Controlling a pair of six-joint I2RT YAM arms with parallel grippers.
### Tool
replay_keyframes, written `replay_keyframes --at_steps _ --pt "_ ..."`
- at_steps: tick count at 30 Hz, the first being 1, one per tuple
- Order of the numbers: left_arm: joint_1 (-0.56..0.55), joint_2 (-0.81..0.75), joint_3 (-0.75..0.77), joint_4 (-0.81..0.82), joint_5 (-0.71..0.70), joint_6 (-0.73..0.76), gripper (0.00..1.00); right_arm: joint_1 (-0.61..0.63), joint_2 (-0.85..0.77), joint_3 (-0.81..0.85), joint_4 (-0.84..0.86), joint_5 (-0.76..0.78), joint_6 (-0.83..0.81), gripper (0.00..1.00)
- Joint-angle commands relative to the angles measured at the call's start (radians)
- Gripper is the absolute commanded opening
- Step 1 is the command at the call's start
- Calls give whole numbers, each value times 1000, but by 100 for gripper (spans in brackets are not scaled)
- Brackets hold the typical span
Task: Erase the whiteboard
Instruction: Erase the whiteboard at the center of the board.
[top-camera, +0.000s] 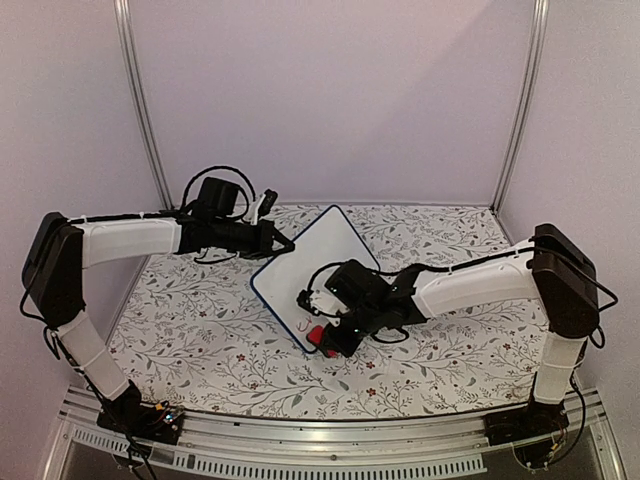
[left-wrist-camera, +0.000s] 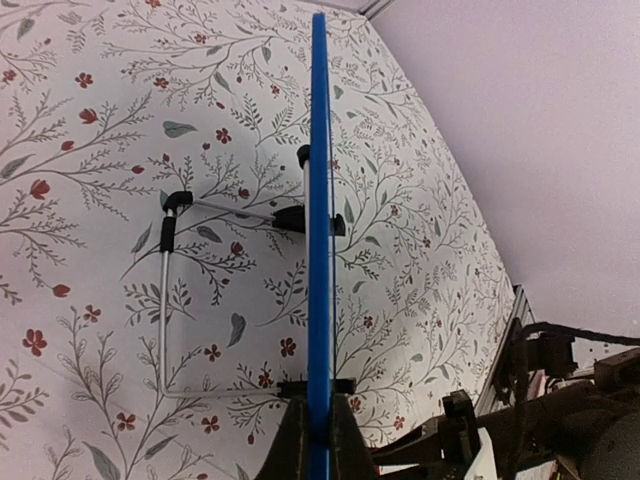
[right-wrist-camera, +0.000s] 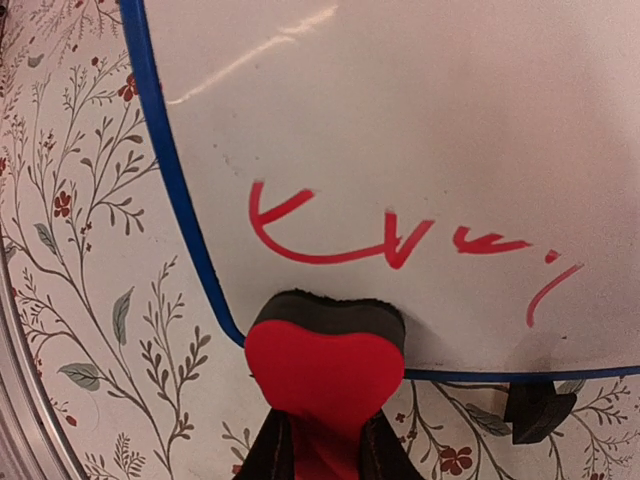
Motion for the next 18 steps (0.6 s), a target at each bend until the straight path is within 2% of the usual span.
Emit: replay_keyframes --at_steps 1,18 --pt "-12 14 6 -11 15 2 0 24 54 86 20 55 -14 0" --pt "-11 16 8 -12 21 1 0 27 54 166 56 142 -54 0"
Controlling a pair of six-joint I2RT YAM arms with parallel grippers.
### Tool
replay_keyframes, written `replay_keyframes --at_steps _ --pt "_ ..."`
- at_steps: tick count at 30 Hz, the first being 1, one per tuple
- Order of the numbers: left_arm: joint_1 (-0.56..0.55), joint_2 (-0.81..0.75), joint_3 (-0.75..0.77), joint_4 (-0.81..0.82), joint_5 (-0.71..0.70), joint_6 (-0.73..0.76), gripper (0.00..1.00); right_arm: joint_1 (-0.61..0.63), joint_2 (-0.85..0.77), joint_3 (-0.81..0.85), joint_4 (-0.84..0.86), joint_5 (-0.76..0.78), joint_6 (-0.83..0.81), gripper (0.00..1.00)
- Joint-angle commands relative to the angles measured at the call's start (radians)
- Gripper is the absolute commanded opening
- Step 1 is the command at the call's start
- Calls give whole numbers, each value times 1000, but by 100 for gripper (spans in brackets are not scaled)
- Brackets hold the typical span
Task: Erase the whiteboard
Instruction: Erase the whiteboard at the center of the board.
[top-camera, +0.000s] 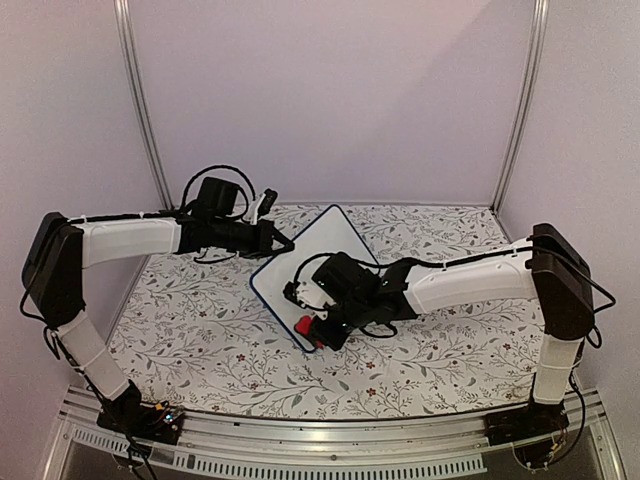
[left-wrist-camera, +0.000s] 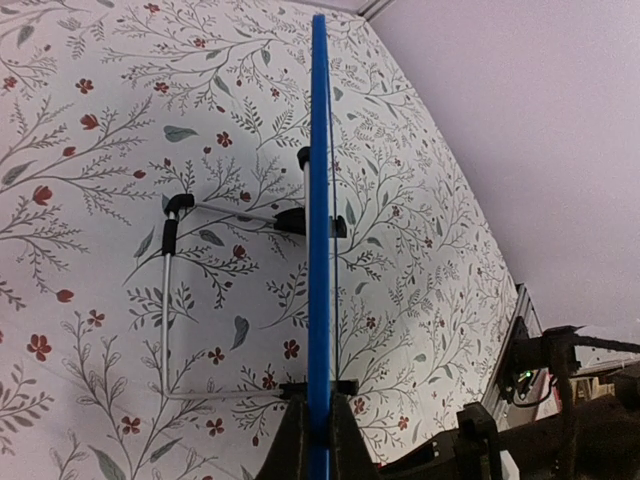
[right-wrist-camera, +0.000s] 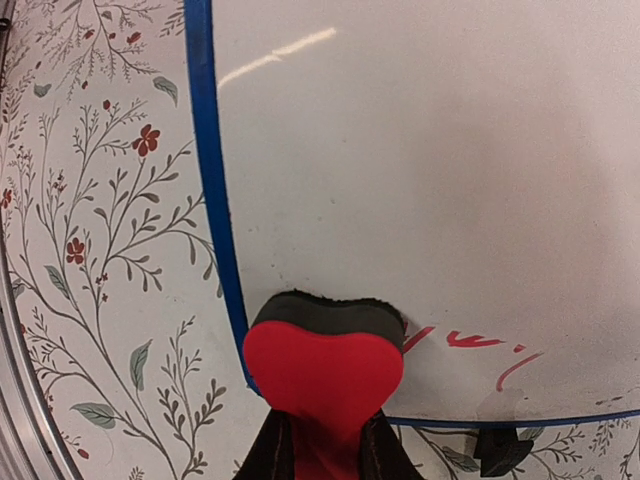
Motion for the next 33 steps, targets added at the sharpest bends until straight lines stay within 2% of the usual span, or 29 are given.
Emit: replay_keyframes --at_steps 1,9,21,33 --pt "-13 17 8 -16 20 -19 0 0 15 42 96 65 -8 0" --pt "-12 15 8 -16 19 -17 0 0 11 24 81 71 -12 0" --pt "-13 17 9 -16 20 -19 0 0 -48 -121 51 82 -13 0" --pt "-12 15 8 -17 19 -18 0 0 -42 -106 88 56 -3 0"
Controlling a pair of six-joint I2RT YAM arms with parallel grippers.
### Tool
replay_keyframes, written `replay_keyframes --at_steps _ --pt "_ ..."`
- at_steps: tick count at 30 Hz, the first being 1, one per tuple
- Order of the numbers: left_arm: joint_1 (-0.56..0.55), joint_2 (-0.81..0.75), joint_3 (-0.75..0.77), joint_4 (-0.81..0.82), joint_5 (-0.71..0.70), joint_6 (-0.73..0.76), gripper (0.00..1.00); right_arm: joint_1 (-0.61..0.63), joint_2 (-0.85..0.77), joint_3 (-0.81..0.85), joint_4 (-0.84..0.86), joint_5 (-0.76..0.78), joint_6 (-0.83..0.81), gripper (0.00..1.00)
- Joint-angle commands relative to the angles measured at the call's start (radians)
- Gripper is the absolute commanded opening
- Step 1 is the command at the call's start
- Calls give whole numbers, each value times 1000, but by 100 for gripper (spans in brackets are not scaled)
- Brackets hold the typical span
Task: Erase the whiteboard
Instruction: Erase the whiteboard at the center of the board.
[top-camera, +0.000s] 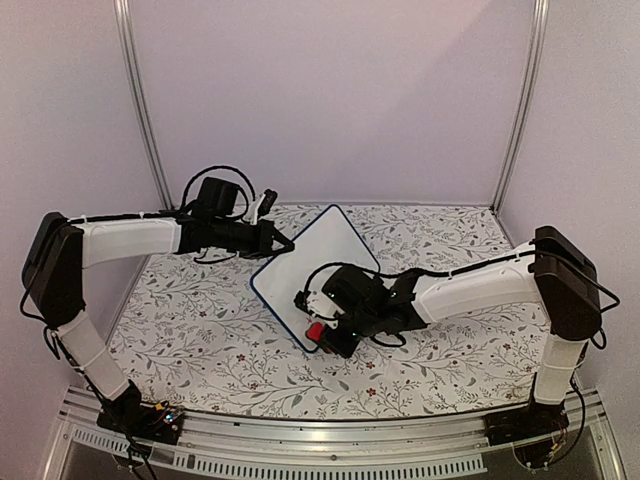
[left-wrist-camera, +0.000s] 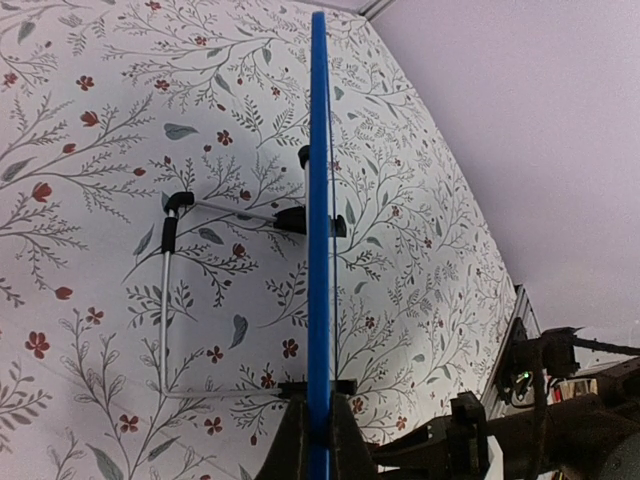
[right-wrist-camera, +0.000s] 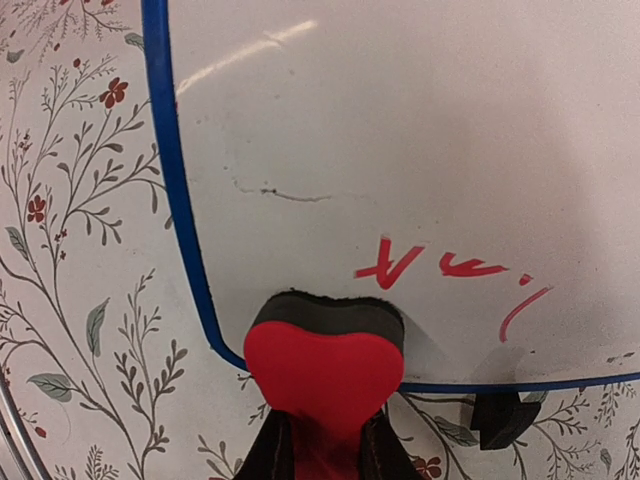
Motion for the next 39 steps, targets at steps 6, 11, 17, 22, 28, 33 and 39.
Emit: replay_keyframes --at_steps 6,11,17,22,28,33,39 --pt "-12 14 8 -15 17 -10 0 5 34 104 83 19 26 0" --pt "-12 12 8 -15 20 -9 0 7 57 167 89 57 20 0" --pt "-12 11 10 -20 19 -6 0 7 73 188 51 62 -3 0" --pt "-12 9 9 -20 19 -6 0 7 61 97 29 76 -6 0" --pt "-12 10 9 -20 20 -7 0 6 22 -9 22 88 14 0" --pt "-13 11 9 -20 19 -9 0 0 -6 -61 27 91 26 0" --pt "-12 9 9 -19 21 -9 0 -24 -18 -77 54 75 67 0"
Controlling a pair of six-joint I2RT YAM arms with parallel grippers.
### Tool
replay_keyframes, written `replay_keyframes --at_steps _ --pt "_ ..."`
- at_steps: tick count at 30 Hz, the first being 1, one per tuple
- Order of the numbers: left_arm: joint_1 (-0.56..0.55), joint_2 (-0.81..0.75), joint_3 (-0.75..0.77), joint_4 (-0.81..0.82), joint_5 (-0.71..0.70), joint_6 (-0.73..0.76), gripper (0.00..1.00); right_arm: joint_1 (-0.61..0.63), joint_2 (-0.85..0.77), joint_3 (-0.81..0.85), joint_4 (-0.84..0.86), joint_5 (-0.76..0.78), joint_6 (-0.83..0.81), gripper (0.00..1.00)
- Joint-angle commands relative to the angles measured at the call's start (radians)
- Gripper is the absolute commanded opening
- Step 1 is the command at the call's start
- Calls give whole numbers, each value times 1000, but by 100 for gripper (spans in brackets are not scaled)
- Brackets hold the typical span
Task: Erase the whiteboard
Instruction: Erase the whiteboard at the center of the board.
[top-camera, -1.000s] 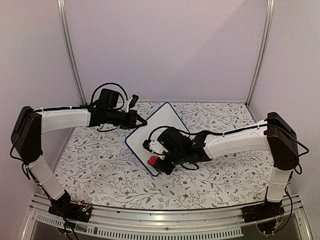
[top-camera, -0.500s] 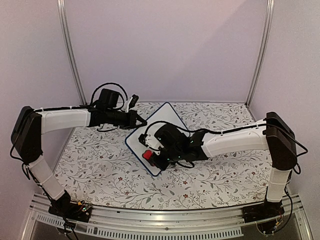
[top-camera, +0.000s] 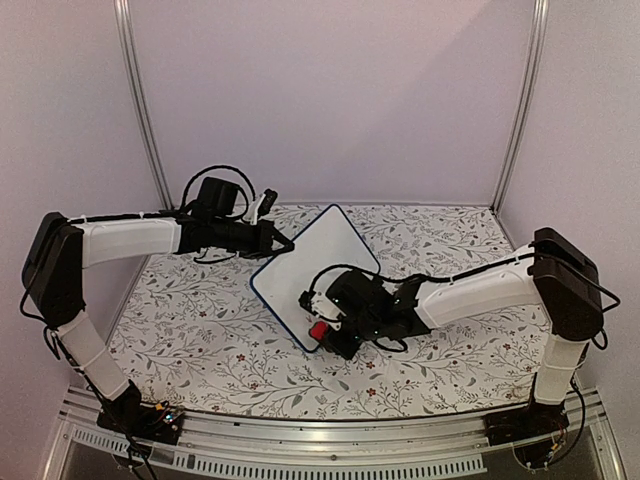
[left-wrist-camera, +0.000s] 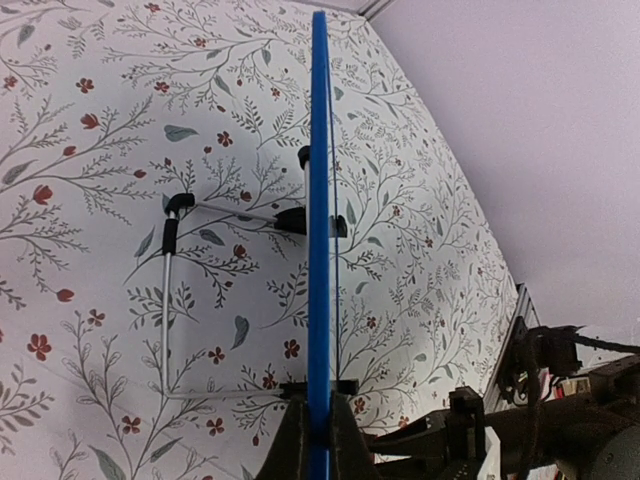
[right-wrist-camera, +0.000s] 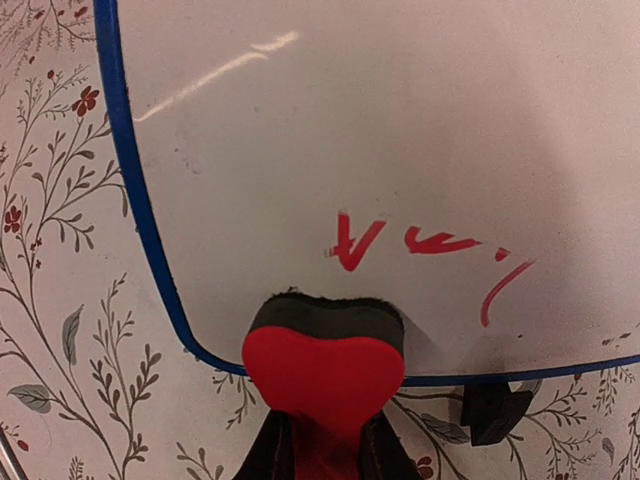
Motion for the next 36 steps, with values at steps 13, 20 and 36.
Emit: replay_keyframes --at_steps 13,20,36 --pt "-13 0 9 -19 18 -15 0 -54 51 169 -14 62 14 0" --pt "-12 1 9 -19 19 -15 0 -55 50 157 -42 27 14 0" --pt "-10 10 11 -19 22 -16 0 -98 -25 -34 -2 11 61 0"
